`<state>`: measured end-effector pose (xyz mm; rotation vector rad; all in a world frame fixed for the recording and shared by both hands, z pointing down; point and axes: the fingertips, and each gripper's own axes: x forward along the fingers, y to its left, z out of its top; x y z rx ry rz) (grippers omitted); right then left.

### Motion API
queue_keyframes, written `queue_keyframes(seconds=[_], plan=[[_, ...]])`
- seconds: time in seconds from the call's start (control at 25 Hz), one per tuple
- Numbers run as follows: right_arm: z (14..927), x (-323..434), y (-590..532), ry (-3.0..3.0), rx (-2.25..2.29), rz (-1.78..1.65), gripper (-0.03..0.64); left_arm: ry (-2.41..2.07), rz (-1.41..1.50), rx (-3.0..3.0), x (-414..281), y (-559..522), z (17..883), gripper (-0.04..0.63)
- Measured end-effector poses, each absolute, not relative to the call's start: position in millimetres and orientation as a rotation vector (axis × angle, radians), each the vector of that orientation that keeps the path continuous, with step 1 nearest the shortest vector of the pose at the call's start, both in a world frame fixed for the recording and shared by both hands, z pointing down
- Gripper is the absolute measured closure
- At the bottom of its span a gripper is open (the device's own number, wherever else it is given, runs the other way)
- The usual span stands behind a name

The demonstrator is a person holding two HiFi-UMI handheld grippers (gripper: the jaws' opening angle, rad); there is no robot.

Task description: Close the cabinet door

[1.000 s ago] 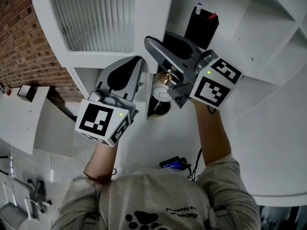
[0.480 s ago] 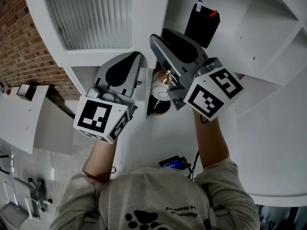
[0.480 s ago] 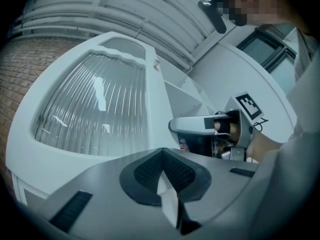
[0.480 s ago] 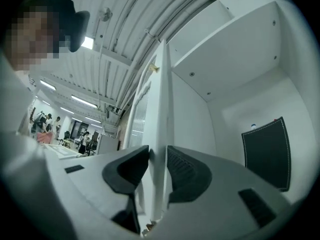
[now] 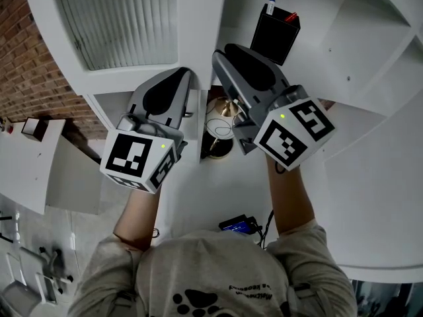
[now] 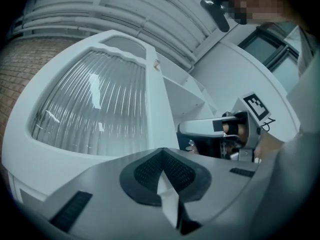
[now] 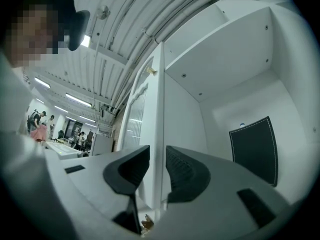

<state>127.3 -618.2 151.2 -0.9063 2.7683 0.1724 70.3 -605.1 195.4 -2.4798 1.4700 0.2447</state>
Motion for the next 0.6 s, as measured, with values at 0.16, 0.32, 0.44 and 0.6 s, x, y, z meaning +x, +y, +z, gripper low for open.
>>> queue_keyframes(seconds=[0.16,0.32,0.44,0.6], plan=[[151.1,127.5,-613.3,2.77,-0.917,0.188,0.523,1.478,0.238,-2.478,70.0,-606.9,195.1,0.589],[149.0,128.9,-606.3,2.761,-0.935,0.203,0.553,1.487,0.229,-2.47,71.0,-606.5,194.4,0.589],[149.9,127.7,-599.4,2.761,-0.944,0.215,0.582,1.49,0.21,-2.467,71.6,-605.8,194.4,0.588],[154.4,128.0,-591.4,2.765,-0.955,0.219,0.597,1.494,0.195,-2.467,72.0,-603.7,195.1,0.588]])
